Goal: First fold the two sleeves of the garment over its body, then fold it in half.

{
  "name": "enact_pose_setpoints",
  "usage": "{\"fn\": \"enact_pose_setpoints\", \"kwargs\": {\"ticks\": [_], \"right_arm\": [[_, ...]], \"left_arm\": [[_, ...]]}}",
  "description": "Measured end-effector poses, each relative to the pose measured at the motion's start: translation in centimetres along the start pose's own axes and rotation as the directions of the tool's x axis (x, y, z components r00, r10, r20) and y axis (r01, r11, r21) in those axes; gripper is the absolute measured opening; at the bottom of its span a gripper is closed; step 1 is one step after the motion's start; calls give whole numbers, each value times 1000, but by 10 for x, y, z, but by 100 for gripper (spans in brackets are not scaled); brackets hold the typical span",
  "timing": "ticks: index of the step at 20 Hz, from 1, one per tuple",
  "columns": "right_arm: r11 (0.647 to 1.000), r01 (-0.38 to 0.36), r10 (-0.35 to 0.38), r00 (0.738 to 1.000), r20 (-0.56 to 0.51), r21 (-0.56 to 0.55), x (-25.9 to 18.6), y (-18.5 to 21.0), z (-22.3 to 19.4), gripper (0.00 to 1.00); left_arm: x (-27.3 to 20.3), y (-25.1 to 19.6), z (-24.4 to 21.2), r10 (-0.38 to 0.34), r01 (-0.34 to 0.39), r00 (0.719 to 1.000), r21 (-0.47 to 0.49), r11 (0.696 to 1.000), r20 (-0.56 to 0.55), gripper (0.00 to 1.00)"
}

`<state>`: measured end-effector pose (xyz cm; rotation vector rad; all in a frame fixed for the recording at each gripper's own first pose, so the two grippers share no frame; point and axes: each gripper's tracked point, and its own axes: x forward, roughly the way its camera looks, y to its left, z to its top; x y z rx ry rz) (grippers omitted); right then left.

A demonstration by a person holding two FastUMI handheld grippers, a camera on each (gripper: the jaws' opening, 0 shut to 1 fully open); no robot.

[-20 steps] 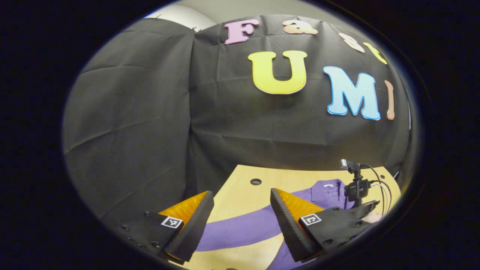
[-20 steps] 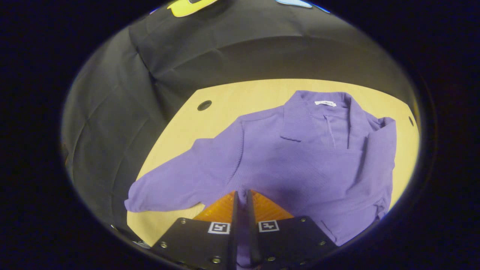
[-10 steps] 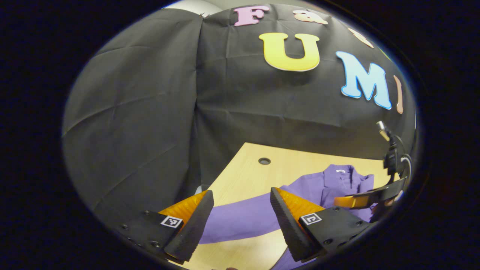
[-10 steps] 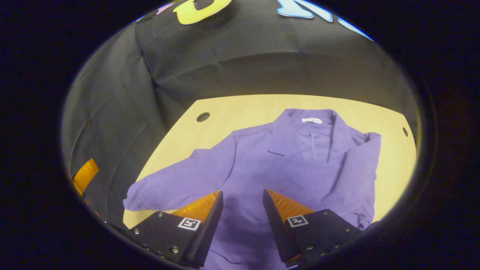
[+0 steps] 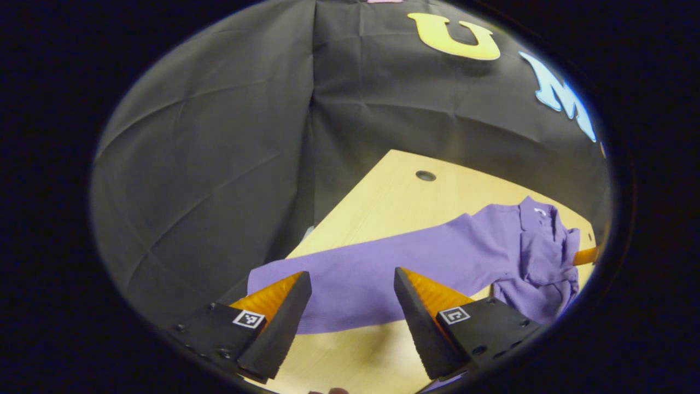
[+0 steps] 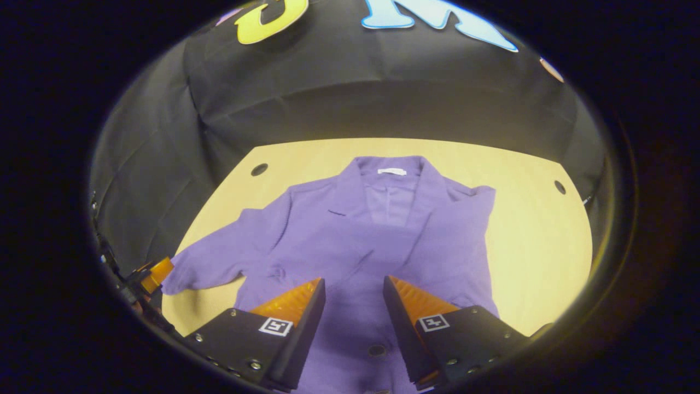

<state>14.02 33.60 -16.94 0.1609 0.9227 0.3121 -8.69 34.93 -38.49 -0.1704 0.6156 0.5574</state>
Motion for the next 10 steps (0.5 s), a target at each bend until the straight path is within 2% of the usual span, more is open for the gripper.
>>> {"fn": "enact_pose_setpoints", "kwargs": {"ticks": [7, 10], "right_arm": [[999, 42, -42, 999, -6, 18, -15, -29, -9, 69], [998, 49, -48, 999, -6, 40, -17, -39, -9, 69]], "left_arm": [[33, 18, -52, 38, -39, 994, -12, 999, -105, 100], [34, 18, -53, 47, -50, 994, -31, 998, -100, 100]]}}
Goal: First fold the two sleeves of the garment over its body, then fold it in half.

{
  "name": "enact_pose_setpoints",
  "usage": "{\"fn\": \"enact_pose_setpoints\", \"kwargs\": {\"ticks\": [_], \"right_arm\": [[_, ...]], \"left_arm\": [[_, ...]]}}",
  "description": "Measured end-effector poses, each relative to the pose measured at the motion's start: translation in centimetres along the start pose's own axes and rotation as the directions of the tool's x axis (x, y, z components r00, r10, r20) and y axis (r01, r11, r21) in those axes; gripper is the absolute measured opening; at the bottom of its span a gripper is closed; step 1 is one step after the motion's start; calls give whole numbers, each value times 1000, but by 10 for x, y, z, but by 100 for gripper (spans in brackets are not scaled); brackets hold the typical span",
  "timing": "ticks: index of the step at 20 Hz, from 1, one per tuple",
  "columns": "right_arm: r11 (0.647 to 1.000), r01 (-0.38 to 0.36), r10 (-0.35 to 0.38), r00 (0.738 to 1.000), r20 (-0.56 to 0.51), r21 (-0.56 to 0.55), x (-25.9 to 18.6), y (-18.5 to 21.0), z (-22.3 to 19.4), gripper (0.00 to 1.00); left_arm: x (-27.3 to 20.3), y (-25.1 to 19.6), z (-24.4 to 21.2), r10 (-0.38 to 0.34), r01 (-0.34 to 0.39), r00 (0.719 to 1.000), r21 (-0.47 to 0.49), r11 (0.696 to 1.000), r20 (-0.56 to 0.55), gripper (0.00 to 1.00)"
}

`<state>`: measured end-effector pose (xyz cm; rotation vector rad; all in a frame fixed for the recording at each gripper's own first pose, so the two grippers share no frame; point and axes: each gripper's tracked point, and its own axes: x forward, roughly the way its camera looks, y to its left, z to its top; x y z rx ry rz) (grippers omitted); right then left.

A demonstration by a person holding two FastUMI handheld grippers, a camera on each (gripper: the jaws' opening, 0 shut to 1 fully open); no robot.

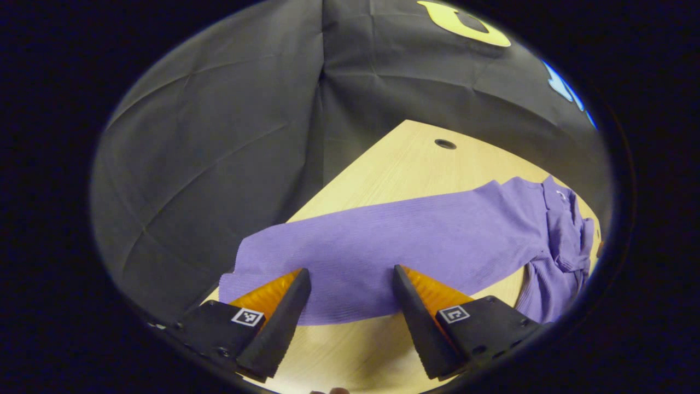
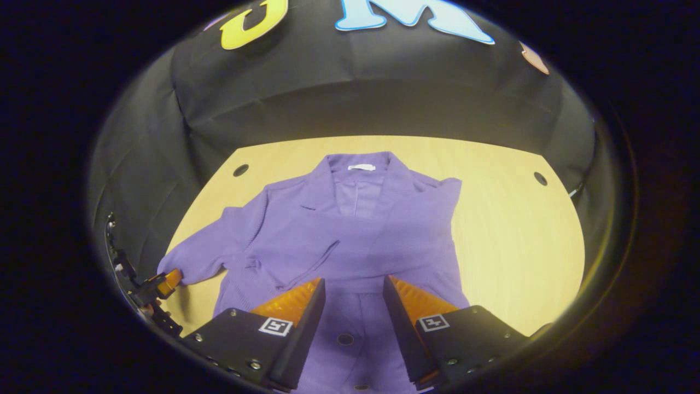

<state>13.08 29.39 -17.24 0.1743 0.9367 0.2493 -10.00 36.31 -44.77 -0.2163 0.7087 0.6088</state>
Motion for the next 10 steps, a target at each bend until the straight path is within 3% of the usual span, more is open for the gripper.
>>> {"fn": "enact_pose_setpoints", "kwargs": {"ticks": [3, 6, 8, 9, 10], "right_arm": [[1000, -1, 1, 1000, -1, 8, -2, -3, -3, 69], [1000, -8, 8, 1000, -11, -2, -2, -3, -8, 69], [1000, -13, 13, 1000, -12, -4, -3, -3, -10, 69], [1000, -13, 13, 1000, -10, -4, -4, -5, -11, 69], [1000, -10, 10, 1000, -11, -2, -5, -9, -10, 69]], "left_arm": [[0, -5, 1, -12, 12, 1000, 9, 1000, 3, 100], [3, -21, 5, -52, 52, 999, 43, 998, 9, 77], [5, -31, 8, -57, 56, 998, 65, 996, 16, 31], [9, -30, 8, -29, 28, 1000, 82, 996, 6, 16], [9, -30, 9, -10, 10, 1000, 91, 996, 5, 14]]}}
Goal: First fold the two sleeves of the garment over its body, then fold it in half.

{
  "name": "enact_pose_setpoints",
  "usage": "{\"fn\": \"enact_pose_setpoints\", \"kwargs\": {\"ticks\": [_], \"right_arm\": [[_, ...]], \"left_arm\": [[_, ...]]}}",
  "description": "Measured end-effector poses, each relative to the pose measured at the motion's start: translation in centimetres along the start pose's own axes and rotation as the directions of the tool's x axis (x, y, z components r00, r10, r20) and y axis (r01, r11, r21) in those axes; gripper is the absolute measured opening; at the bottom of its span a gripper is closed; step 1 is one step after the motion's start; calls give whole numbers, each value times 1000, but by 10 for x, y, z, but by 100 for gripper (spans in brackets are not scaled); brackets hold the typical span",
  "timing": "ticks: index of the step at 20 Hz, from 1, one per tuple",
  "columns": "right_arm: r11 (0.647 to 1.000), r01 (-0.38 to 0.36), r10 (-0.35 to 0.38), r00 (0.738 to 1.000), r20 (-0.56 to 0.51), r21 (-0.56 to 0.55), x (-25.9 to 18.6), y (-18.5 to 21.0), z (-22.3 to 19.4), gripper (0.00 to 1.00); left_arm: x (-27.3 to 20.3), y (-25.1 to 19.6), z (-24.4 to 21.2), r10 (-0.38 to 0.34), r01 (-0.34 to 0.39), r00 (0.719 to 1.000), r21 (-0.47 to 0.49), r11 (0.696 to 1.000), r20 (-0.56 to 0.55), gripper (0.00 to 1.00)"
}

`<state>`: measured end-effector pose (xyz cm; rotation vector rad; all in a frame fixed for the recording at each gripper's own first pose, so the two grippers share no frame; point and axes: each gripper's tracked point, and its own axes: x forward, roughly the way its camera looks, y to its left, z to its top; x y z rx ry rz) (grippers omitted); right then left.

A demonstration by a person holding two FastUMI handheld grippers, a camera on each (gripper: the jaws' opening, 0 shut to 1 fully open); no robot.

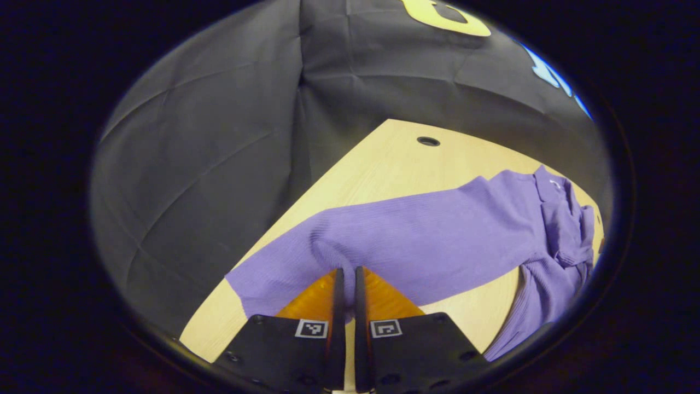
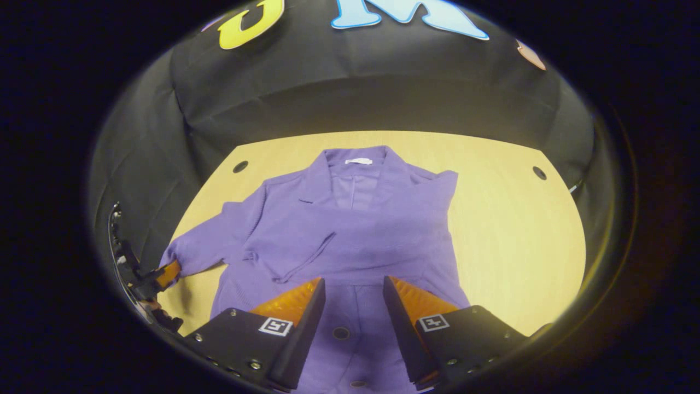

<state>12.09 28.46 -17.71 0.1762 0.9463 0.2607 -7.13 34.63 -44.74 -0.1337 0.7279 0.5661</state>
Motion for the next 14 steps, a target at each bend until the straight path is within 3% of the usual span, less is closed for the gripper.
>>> {"fn": "enact_pose_setpoints", "kwargs": {"ticks": [1, 9, 14], "right_arm": [[1000, 2, -2, 1000, 0, 3, -1, -3, -1, 69], [999, 30, -31, 999, 9, 33, -11, -30, -3, 69], [995, 53, -56, 998, 28, 89, -25, -52, -9, 69]], "left_arm": [[-1, -1, 1, 9, -9, 1000, 6, 1000, -5, 7], [-5, -19, 20, -30, 30, 1000, 47, 998, -3, 7], [-20, -110, 79, -168, 153, 982, 165, 974, 82, 7]]}}
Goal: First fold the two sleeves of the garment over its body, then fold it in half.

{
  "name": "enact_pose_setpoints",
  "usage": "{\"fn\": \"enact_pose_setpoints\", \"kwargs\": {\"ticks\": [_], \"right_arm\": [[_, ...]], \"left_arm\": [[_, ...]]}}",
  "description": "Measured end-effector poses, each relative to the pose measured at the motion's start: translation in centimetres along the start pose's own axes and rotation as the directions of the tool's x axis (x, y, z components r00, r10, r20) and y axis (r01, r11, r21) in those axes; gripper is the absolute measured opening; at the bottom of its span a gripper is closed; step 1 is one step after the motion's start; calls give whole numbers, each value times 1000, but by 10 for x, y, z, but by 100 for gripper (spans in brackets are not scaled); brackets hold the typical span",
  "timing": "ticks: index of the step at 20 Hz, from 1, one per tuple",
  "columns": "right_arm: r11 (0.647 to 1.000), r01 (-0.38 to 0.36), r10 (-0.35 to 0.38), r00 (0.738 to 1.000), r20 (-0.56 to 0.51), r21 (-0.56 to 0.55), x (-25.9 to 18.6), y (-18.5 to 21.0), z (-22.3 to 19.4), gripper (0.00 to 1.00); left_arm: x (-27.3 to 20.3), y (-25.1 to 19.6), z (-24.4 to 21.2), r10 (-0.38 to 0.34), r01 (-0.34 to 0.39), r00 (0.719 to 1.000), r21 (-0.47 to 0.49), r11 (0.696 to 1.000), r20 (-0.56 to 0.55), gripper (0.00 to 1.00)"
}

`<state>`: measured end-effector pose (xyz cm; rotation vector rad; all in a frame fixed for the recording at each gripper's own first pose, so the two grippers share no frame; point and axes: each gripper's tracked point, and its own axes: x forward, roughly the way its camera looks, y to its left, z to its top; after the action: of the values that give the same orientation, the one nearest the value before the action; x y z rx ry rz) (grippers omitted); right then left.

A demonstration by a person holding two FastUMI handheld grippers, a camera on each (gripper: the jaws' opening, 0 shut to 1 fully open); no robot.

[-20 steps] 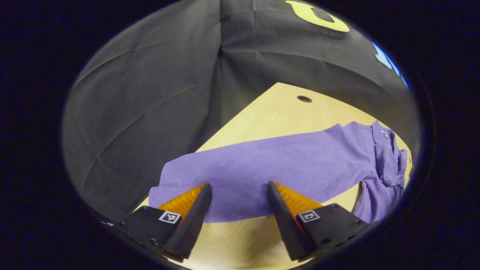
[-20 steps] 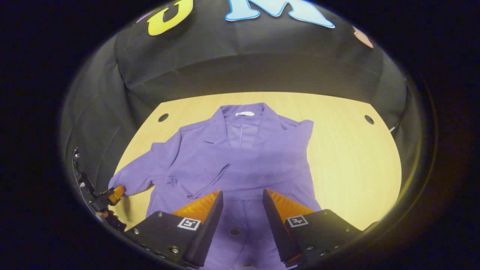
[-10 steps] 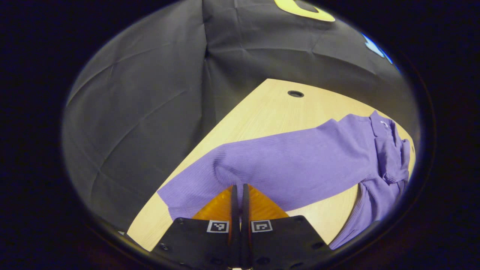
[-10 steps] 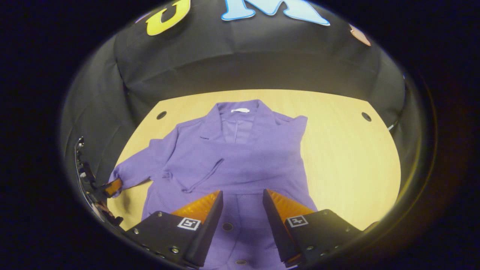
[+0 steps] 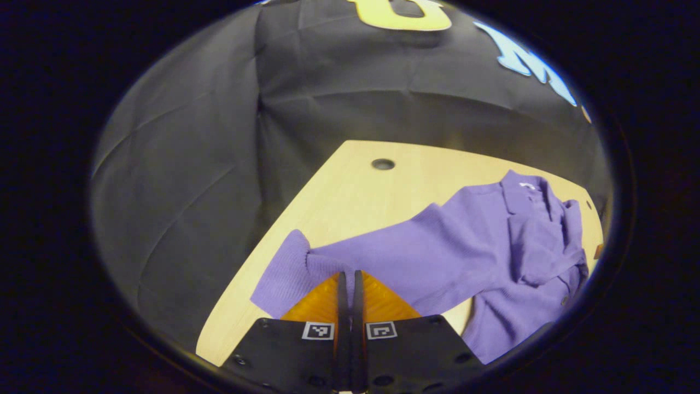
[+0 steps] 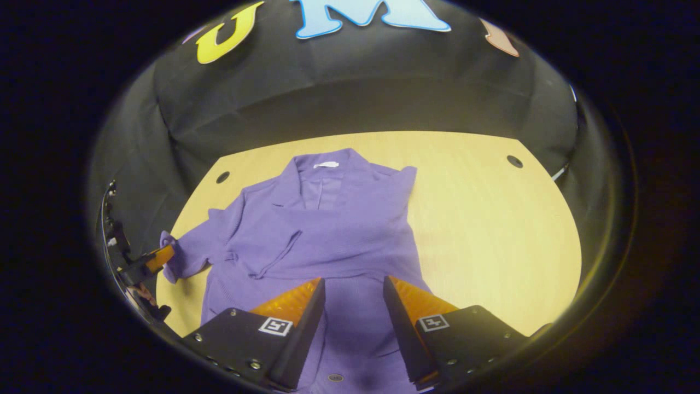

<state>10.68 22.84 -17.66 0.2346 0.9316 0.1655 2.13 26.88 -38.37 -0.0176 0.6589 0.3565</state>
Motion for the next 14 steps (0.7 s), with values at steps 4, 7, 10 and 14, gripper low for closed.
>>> {"fn": "enact_pose_setpoints", "kwargs": {"ticks": [4, 7, 10, 14], "right_arm": [[997, 21, -23, 999, 23, 69, -15, -21, -6, 69], [991, 51, -56, 998, 37, 124, -28, -43, -18, 69], [982, 85, -94, 995, 46, 171, -42, -65, -29, 69], [948, 159, -177, 983, 44, 276, -78, -114, -62, 69]], "left_arm": [[3, -78, 40, -116, 111, 992, 96, 989, 48, 7], [-3, -148, 58, -211, 200, 975, 149, 968, 69, 7], [-4, -207, 71, -288, 270, 955, 193, 943, 73, 7], [-15, -288, 73, -392, 367, 918, 249, 896, 57, 7]]}}
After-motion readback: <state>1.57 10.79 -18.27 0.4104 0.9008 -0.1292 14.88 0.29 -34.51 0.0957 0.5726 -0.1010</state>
